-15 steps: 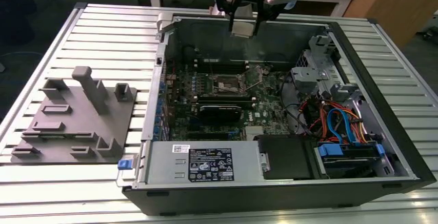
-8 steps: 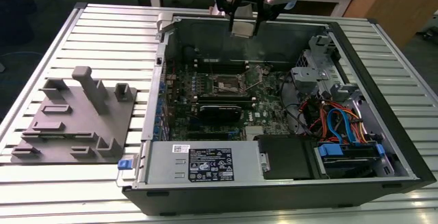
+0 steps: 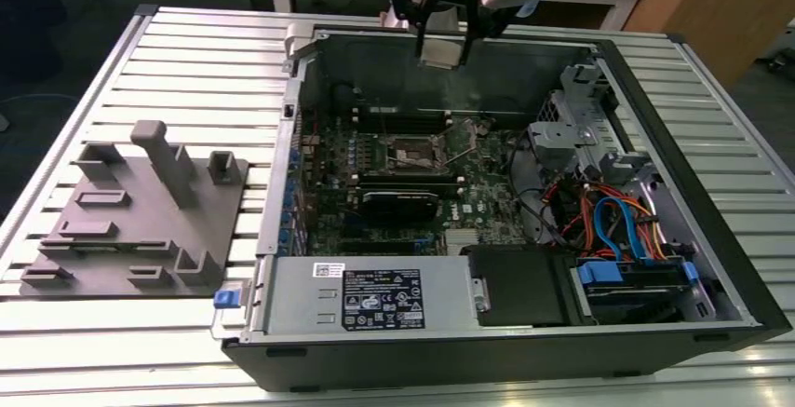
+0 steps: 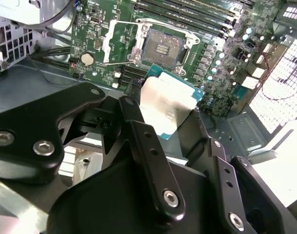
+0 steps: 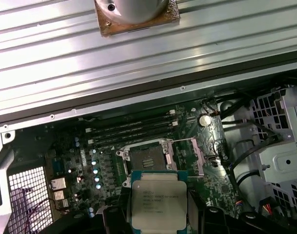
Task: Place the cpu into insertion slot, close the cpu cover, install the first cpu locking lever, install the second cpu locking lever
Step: 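Place the cpu into insertion slot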
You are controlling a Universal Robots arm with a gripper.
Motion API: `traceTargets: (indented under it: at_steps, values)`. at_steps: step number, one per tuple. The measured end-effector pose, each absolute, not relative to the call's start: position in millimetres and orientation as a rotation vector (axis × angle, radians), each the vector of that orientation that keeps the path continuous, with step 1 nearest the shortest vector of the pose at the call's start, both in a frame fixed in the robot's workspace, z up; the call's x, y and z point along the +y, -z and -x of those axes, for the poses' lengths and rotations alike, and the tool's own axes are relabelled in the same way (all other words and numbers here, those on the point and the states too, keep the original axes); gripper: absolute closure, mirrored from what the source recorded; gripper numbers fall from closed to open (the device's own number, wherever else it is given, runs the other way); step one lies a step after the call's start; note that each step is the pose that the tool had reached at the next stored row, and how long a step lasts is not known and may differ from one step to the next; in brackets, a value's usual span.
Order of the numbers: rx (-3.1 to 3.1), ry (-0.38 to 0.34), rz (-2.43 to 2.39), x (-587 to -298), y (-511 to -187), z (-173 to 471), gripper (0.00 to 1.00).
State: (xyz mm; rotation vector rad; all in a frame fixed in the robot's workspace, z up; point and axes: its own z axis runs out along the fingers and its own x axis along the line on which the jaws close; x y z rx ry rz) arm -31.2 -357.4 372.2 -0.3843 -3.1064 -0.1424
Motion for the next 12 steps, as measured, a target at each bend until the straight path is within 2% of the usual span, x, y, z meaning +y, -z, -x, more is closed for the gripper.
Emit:
traceTargets:
  at_steps: [12]
  values:
    - [-3.093,0.143,0.499,-357.3,-371.6,31.3,0.46]
